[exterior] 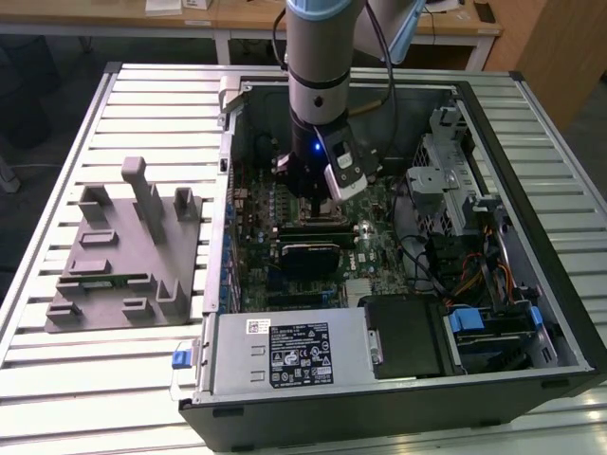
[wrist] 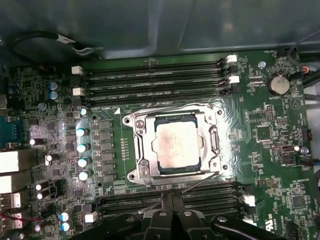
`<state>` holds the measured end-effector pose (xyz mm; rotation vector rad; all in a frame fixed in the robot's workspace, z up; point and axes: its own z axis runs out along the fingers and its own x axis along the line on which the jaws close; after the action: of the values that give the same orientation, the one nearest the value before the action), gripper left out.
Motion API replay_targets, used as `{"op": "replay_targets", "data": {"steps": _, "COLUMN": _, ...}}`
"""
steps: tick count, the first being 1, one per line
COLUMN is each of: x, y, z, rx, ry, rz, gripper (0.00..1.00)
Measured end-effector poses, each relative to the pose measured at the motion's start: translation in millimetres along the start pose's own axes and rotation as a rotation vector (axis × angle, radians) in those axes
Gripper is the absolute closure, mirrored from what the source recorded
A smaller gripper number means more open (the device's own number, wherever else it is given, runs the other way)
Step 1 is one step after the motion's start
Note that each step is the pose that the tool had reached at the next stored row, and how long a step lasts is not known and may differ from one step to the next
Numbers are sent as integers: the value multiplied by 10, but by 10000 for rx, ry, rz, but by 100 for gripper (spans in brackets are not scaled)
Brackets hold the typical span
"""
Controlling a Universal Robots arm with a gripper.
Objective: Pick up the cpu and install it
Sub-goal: 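Install the second cpu locking lever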
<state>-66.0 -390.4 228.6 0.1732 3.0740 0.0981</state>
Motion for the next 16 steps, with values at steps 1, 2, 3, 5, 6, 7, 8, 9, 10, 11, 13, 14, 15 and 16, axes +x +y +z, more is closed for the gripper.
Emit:
{"op": "replay_targets", "data": {"steps": 1, "x": 4, "y": -5, "z": 6, "rx": -20, "ry": 2, "rz": 2, "gripper": 89}}
{"op": "replay_targets", "data": {"steps": 2, "x": 10, "y": -11, "z": 12, "rx": -49, "ry": 5, "rz": 2, "gripper": 89}}
{"op": "replay_targets", "data": {"steps": 3, "x": 18, "y": -17, "z": 17, "rx": -73, "ry": 8, "rz": 5, "gripper": 89}}
{"op": "replay_targets", "data": {"steps": 5, "x": 32, "y": -31, "z": 25, "rx": -125, "ry": 13, "rz": 8, "gripper": 89}}
{"op": "replay_targets", "data": {"steps": 6, "x": 41, "y": -38, "z": 29, "rx": -148, "ry": 16, "rz": 9, "gripper": 89}}
{"op": "replay_targets", "data": {"steps": 7, "x": 50, "y": -45, "z": 32, "rx": -171, "ry": 18, "rz": 11, "gripper": 89}}
{"op": "replay_targets", "data": {"steps": 8, "x": 58, "y": -54, "z": 35, "rx": -201, "ry": 22, "rz": 13, "gripper": 89}}
{"op": "replay_targets", "data": {"steps": 9, "x": 63, "y": -59, "z": 37, "rx": -230, "ry": 25, "rz": 14, "gripper": 89}}
{"op": "replay_targets", "data": {"steps": 10, "x": 64, "y": -59, "z": 37, "rx": -238, "ry": 26, "rz": 14, "gripper": 89}}
{"op": "replay_targets", "data": {"steps": 11, "x": 64, "y": -59, "z": 38, "rx": -239, "ry": 26, "rz": 14, "gripper": 89}}
{"op": "replay_targets", "data": {"steps": 13, "x": 64, "y": -59, "z": 37, "rx": -240, "ry": 26, "rz": 14, "gripper": 89}}
{"op": "replay_targets", "data": {"steps": 14, "x": 64, "y": -59, "z": 37, "rx": -240, "ry": 27, "rz": 15, "gripper": 89}}
{"op": "replay_targets", "data": {"steps": 15, "x": 65, "y": -62, "z": 37, "rx": -251, "ry": 28, "rz": 17, "gripper": 89}}
{"op": "replay_targets", "data": {"steps": 16, "x": 64, "y": -70, "z": 37, "rx": -288, "ry": 32, "rz": 18, "gripper": 89}}
